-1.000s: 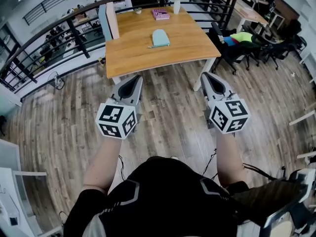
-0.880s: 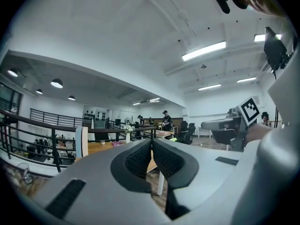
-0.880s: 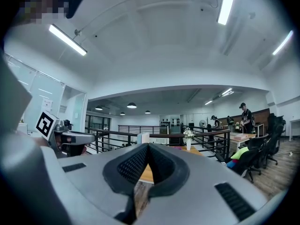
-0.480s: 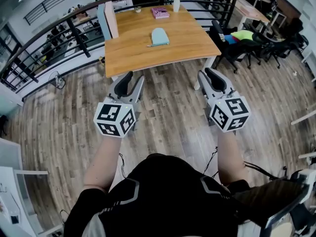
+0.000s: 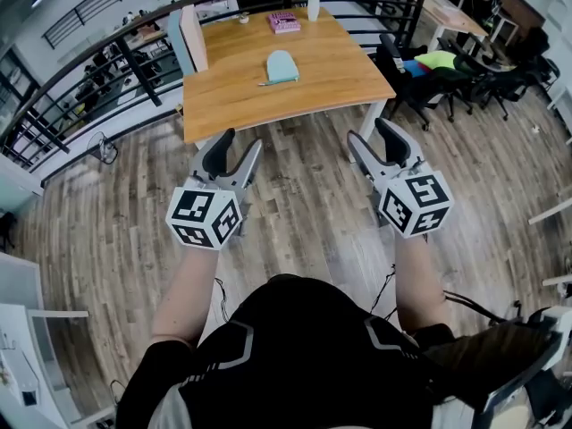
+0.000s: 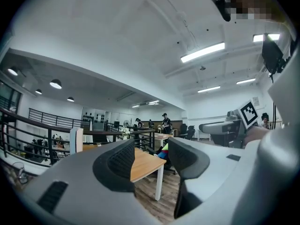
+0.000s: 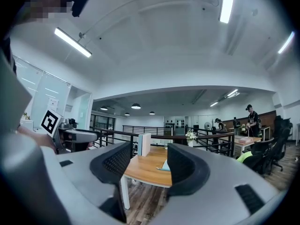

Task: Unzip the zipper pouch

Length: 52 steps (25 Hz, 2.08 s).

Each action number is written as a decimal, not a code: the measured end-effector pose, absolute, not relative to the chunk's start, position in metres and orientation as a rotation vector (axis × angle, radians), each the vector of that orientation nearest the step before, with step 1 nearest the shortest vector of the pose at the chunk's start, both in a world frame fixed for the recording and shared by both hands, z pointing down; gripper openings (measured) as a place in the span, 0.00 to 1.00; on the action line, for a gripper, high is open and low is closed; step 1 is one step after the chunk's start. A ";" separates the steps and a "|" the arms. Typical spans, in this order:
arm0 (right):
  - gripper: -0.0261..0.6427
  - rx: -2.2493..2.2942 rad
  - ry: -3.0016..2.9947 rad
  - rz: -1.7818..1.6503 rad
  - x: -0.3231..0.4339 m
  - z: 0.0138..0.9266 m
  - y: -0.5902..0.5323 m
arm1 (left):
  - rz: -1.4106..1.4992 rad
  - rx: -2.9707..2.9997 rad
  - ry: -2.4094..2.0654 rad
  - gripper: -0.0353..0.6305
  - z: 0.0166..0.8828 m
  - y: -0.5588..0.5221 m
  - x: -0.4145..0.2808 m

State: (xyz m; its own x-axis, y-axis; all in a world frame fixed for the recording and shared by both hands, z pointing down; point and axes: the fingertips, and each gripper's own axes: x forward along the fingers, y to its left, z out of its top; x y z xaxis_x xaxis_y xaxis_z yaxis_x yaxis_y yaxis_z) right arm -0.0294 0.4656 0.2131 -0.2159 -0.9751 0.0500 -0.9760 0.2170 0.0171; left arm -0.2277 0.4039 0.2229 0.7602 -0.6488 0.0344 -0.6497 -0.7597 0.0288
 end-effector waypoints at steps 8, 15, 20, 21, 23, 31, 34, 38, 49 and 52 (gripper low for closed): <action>0.43 1.898 -2.460 0.023 0.006 0.219 0.464 | 0.083 2.894 -1.175 0.42 0.228 0.398 -0.199; 0.43 1.860 -2.493 0.041 0.017 0.230 0.443 | 0.117 2.899 -1.159 0.42 0.238 0.383 -0.184; 0.42 1.777 -2.466 -0.025 0.015 0.236 0.413 | 0.059 2.917 -1.105 0.44 0.234 0.349 -0.168; 0.44 1.772 -2.456 -0.033 0.017 0.237 0.404 | 0.055 2.934 -1.098 0.44 0.232 0.338 -0.165; 0.44 1.777 -2.442 -0.034 0.018 0.236 0.383 | 0.034 2.943 -1.093 0.44 0.228 0.313 -0.164; 0.42 1.797 -2.419 -0.024 0.011 0.231 0.290 | 0.025 2.920 -1.074 0.44 0.234 0.206 -0.176; 0.42 1.802 -2.445 -0.026 0.004 0.227 0.262 | 0.030 2.938 -1.059 0.44 0.233 0.175 -0.179; 0.43 1.830 -2.432 0.002 -0.001 0.229 0.218 | 0.039 2.947 -1.013 0.44 0.239 0.137 -0.184; 0.44 1.820 -2.403 0.053 -0.014 0.251 0.131 | 0.043 2.909 -0.968 0.44 0.258 0.052 -0.200; 0.44 1.825 -2.396 0.111 -0.012 0.263 0.114 | 0.055 2.892 -0.947 0.43 0.265 0.039 -0.198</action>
State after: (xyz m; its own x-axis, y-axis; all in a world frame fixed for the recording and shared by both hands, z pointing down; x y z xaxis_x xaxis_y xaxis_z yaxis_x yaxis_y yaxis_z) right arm -0.0124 0.1144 0.2631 -0.2615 -0.9542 0.1456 -0.9636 0.2669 0.0185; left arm -0.1983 0.0386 0.2649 0.8063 -0.5879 0.0651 -0.5915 -0.8021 0.0822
